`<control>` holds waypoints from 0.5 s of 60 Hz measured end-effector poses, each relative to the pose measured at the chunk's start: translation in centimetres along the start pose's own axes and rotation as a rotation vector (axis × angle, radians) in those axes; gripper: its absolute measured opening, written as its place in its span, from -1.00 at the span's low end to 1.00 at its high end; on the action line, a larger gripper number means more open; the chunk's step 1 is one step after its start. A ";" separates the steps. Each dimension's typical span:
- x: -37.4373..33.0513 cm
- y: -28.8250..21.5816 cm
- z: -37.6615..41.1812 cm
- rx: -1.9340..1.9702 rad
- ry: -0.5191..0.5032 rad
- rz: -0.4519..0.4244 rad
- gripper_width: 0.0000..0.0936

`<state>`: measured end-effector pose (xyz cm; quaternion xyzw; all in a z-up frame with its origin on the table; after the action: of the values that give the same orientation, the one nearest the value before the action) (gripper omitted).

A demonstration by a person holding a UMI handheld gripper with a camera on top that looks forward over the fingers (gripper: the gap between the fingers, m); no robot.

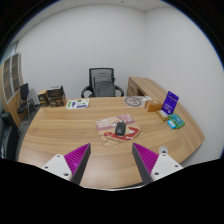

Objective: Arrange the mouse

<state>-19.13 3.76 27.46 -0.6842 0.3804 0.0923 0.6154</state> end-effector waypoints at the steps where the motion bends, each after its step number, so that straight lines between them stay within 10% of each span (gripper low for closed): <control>1: -0.8 0.4 0.1 -0.002 -0.005 0.004 0.84; 30: -11.7 5.8 1.9 -0.071 -0.055 -0.020 0.85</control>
<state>-30.26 10.53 29.52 -0.7065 0.3530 0.1181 0.6019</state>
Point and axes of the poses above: the point between the fingertips, and its own axes, seen from behind it with the camera up: z to the left, y down, x forward, the way the camera looks, the point moved 10 cm from there along -x, backward, against the way the camera looks, and after that the axes turned 15 degrees about y, right-handed, at the moved point
